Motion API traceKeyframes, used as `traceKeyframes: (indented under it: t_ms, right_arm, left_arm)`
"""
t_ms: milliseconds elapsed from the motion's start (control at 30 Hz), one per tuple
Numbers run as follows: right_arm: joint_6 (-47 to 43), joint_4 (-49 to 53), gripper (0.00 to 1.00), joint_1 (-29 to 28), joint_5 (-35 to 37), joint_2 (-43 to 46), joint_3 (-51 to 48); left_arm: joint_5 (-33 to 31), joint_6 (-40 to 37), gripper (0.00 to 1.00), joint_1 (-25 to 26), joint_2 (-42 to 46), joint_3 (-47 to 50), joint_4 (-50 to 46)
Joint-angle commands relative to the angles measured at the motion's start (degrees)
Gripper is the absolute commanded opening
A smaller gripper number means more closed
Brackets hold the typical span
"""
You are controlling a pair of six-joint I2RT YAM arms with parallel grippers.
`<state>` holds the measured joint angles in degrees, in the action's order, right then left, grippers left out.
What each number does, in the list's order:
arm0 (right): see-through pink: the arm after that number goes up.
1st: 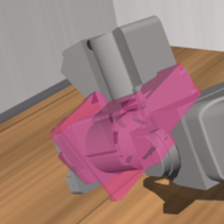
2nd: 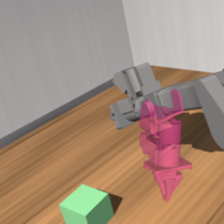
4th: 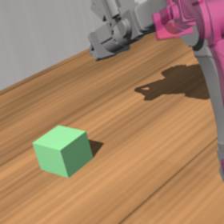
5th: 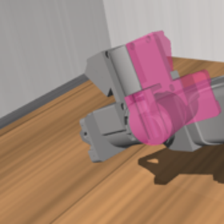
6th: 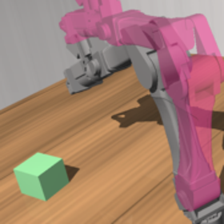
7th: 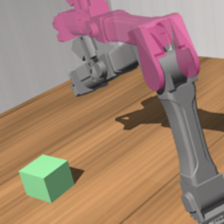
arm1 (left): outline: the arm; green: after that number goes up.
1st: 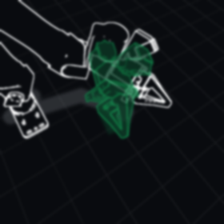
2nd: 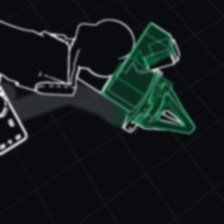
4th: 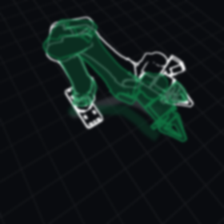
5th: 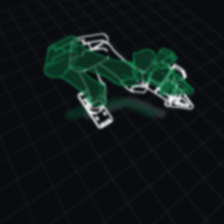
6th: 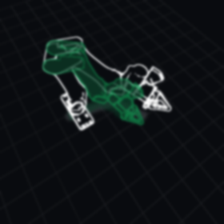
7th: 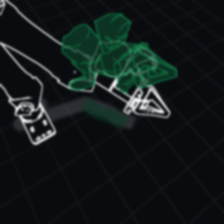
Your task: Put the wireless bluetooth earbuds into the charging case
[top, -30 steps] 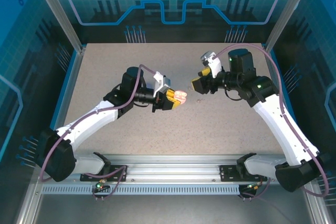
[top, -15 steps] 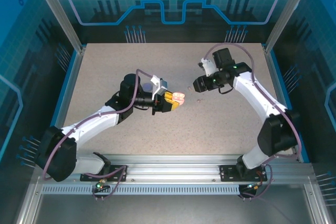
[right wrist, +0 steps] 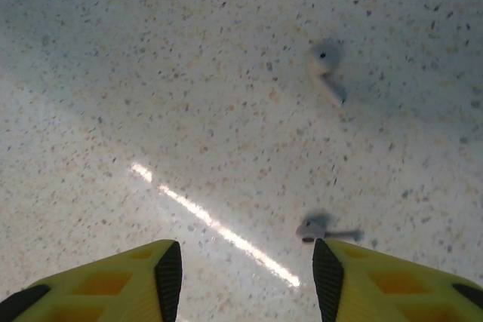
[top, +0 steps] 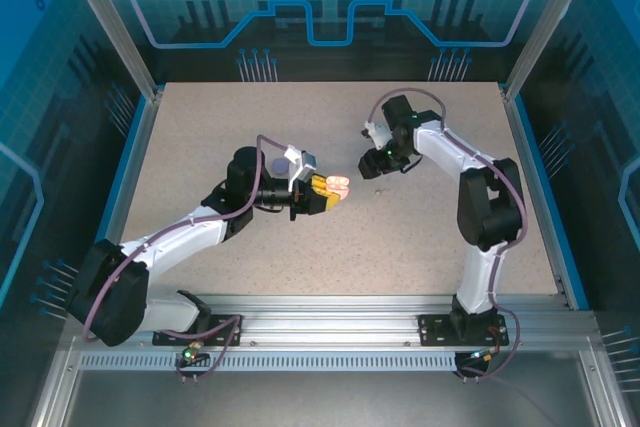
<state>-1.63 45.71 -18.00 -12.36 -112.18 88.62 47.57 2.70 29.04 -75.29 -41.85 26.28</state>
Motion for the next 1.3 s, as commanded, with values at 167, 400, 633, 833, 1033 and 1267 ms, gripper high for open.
traceKeyframes:
  t_ms: [167, 400, 633, 833, 1033, 1267]
  right_arm:
    - [-3.0, 6.5, 0.51, -2.3, 3.4, -11.1, 12.5]
    - [-1.5, 10.7, 0.47, -3.3, 8.0, -18.3, 21.0]
    - [-0.9, 12.5, 0.45, -3.8, 8.8, -22.0, 25.2]
    - [0.8, 13.5, 0.44, -4.1, 10.5, -25.0, 28.0]
    - [1.8, 14.6, 0.42, -4.6, 11.7, -27.1, 30.4]
    - [3.2, 16.0, 0.35, -4.9, 13.4, -29.2, 31.4]
  left_arm:
    - [-0.5, -0.5, 0.09, -0.5, 2.9, 0.2, 0.3]
    - [-0.6, -1.0, 0.09, -0.6, 4.2, 0.3, -1.1]
    - [-0.6, -1.4, 0.09, -0.6, 4.5, 0.1, -1.7]
    - [-0.5, -1.4, 0.08, -0.6, 4.3, 0.1, -1.7]
    - [-0.5, -1.6, 0.08, -0.7, 4.6, 0.1, -2.0]
    - [-0.5, -1.7, 0.08, -0.7, 4.7, 0.0, -2.4]
